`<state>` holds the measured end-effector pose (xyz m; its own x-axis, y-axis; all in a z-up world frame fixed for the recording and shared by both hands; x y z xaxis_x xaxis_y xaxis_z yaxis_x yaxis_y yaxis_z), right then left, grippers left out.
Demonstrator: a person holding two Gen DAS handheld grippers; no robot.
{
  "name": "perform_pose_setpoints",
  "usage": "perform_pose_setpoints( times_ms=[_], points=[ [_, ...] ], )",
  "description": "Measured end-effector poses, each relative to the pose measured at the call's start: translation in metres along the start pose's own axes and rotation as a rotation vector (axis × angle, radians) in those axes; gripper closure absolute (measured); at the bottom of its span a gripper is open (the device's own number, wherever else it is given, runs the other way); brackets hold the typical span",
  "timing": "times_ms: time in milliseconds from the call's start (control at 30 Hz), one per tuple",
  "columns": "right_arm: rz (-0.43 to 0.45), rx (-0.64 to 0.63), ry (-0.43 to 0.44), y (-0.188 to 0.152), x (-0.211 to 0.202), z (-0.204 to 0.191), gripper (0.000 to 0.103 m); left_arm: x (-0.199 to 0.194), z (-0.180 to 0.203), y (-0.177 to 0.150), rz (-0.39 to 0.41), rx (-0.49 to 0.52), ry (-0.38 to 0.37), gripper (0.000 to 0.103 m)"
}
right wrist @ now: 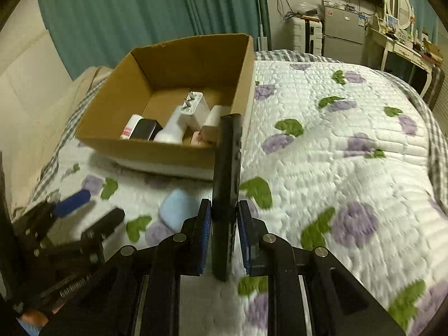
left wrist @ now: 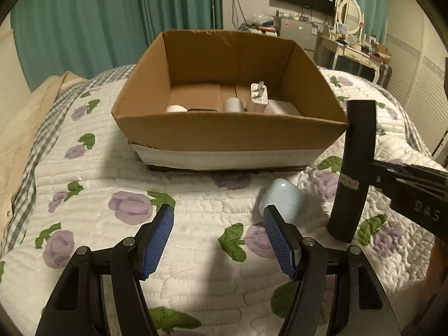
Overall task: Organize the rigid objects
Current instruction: 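Grasp the black remote with the right tool while the left tool grasps the light blue earbud case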
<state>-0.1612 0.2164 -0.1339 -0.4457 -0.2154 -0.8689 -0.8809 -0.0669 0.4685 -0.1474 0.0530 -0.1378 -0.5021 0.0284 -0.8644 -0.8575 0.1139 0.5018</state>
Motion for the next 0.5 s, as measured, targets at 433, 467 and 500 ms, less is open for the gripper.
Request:
perform_pose_setpoints(
  times_ms=[433, 467, 500],
  points=[
    [0.027, 0.069, 0.03, 0.001, 0.017, 0.011, 0.084, 0.019, 0.014, 0.002, -0.035, 0.036, -0.016, 0.034],
    [0.035, 0.062, 0.024, 0.001, 0.011, 0.01, 0.084, 0.02, 0.017, 0.001, -0.036, 0.045, -0.022, 0.034],
    [0.041, 0.059, 0.014, 0.001, 0.003, 0.011, 0.084, 0.02, 0.019, 0.001, -0.038, 0.053, -0.029, 0.034]
  ],
)
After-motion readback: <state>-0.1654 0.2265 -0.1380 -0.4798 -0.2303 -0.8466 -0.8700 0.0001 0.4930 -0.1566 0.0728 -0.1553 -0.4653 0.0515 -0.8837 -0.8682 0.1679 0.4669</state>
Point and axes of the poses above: each gripper's, at about its wrist camera, not at the fingertips, and x roughly the way its jaws point, z to its right, y to its top, the point moved 4 cm from there along x, roughly the way its jaws point, and after that the axes turned 9 degrees about -z, right-handed, at the moved point
